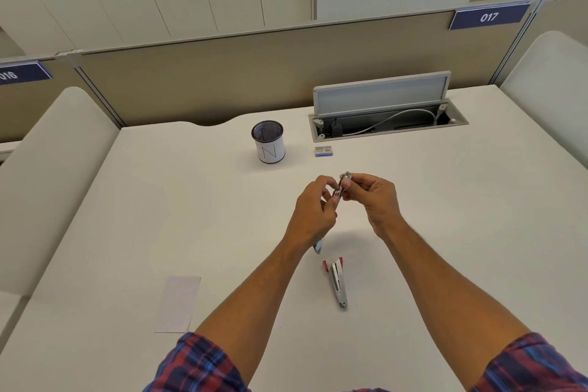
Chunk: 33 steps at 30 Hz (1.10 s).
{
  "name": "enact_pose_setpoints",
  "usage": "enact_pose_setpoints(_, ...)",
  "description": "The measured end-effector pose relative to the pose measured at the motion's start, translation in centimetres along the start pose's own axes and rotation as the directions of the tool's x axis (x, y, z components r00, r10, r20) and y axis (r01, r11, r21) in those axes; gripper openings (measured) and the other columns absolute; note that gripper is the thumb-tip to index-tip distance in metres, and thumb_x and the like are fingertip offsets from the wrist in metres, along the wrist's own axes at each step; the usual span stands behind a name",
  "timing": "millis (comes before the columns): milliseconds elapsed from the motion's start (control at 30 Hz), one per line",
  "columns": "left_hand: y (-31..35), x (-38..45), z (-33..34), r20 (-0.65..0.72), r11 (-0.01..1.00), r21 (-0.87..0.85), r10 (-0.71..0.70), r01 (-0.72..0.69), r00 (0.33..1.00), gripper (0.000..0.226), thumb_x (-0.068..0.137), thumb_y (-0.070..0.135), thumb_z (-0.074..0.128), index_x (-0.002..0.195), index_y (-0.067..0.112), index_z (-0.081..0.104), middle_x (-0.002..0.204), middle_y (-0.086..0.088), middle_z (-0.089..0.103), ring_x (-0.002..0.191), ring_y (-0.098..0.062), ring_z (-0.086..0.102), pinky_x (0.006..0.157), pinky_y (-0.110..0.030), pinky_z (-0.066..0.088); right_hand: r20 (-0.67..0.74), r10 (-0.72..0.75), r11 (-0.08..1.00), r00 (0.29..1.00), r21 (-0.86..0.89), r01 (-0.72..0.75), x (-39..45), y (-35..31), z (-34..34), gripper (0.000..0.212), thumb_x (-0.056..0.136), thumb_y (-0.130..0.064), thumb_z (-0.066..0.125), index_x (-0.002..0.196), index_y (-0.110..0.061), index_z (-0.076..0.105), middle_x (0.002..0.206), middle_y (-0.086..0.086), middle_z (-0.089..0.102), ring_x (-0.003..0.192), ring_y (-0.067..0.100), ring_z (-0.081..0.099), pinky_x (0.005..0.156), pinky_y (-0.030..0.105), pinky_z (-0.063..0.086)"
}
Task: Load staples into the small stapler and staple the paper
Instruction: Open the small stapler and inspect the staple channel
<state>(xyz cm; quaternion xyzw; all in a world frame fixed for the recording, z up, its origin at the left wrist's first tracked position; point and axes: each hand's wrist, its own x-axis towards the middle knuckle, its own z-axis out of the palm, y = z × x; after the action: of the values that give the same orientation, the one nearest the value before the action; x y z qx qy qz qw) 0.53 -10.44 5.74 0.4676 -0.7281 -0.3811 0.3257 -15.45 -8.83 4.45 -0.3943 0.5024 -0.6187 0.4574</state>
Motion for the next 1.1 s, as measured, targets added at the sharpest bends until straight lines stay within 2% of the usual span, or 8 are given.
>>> enact_pose_setpoints(133,0.5,0.0,0.5,-0.025,0.998,-0.013,0.062,-0.062,0.998,0.037,0.095,0.013,0.059,0.114,0.041,0.046,0.095,0.004,0.059,0.07,-0.017,0.069,0.065,-0.034,0.061,0.01,0.006,1.0,1.0,0.029,-0.007,0.1,0.0,-0.4,0.025,0.085,-0.024,0.081,0.106,-0.012,0.08,0.091,0.016,0.079,0.077,0.027,0.074,0.076,0.033,0.06)
enact_pose_setpoints(300,0.3,0.0,0.4,-0.055,0.997,-0.059,0.054,-0.058,0.997,0.036,0.093,0.015,0.064,0.11,0.04,0.045,0.091,0.005,0.062,0.067,-0.015,0.069,0.066,-0.038,0.061,0.024,0.018,0.995,1.0,0.097,-0.02,0.0,0.0,-0.5,0.029,0.084,-0.027,0.079,0.109,-0.012,0.079,0.097,0.016,0.079,0.086,0.027,0.075,0.079,0.031,0.06)
enact_pose_setpoints(500,-0.2,0.2,0.3,-0.069,0.994,-0.088,0.055,-0.061,0.996,0.039,0.09,0.022,0.071,0.109,0.045,0.045,0.094,0.013,0.065,0.073,-0.009,0.069,0.064,-0.02,0.058,0.055,0.031,0.991,0.998,0.127,-0.038,-0.1,0.3,-1.0,0.025,0.09,-0.025,0.073,0.112,-0.014,0.079,0.104,0.018,0.078,0.098,0.031,0.075,0.083,0.032,0.059)
enact_pose_setpoints(567,-0.3,0.2,0.1,-0.051,0.994,-0.106,-0.004,-0.001,0.999,0.036,0.089,0.025,0.072,0.108,0.044,0.047,0.095,0.015,0.067,0.076,-0.007,0.07,0.066,-0.017,0.058,0.068,0.023,0.992,0.997,0.122,-0.032,-0.1,0.2,-1.2,0.024,0.093,-0.024,0.071,0.113,-0.015,0.078,0.105,0.018,0.078,0.097,0.029,0.074,0.08,0.029,0.058)
enact_pose_setpoints(700,-1.0,0.4,-0.4,0.123,0.932,-0.279,-0.206,0.233,0.971,0.025,0.089,0.025,0.069,0.109,0.032,0.057,0.095,0.001,0.076,0.081,-0.015,0.074,0.078,-0.033,0.062,0.065,0.008,1.0,0.998,0.028,-0.01,0.1,0.2,-1.6,0.022,0.097,-0.022,0.07,0.116,-0.016,0.077,0.105,0.015,0.078,0.083,0.02,0.069,0.065,0.024,0.052)
enact_pose_setpoints(833,-1.6,0.8,-1.3,0.356,0.841,-0.319,-0.321,0.437,0.878,0.015,0.095,0.018,0.062,0.11,0.019,0.065,0.092,-0.007,0.078,0.078,-0.014,0.064,0.067,-0.021,0.05,0.091,-0.041,0.993,0.995,-0.108,0.051,0.3,-0.3,-1.6,0.023,0.095,-0.025,0.071,0.117,-0.02,0.077,0.105,0.008,0.079,0.072,0.014,0.062,0.056,0.021,0.046)
enact_pose_setpoints(967,-2.1,1.1,-1.2,0.398,0.791,-0.333,-0.375,0.513,0.837,0.023,0.097,0.007,0.055,0.117,0.005,0.066,0.087,-0.012,0.069,0.076,-0.024,0.066,0.084,-0.035,0.05,0.124,-0.063,0.966,0.99,-0.242,0.092,0.3,-0.5,-1.7,0.018,0.095,-0.018,0.071,0.112,-0.023,0.078,0.106,0.001,0.078,0.067,0.017,0.065,0.053,0.026,0.045)
enact_pose_setpoints(1100,-1.9,0.9,-0.9,0.404,0.787,-0.343,-0.369,0.513,0.837,0.027,0.1,0.026,0.058,0.115,0.006,0.068,0.089,-0.008,0.07,0.069,-0.022,0.068,0.07,-0.032,0.048,0.128,-0.067,0.96,0.99,-0.262,0.099,-0.1,-0.5,-1.7,0.017,0.096,-0.013,0.069,0.11,-0.021,0.077,0.103,0.003,0.077,0.066,0.02,0.07,0.051,0.025,0.049)
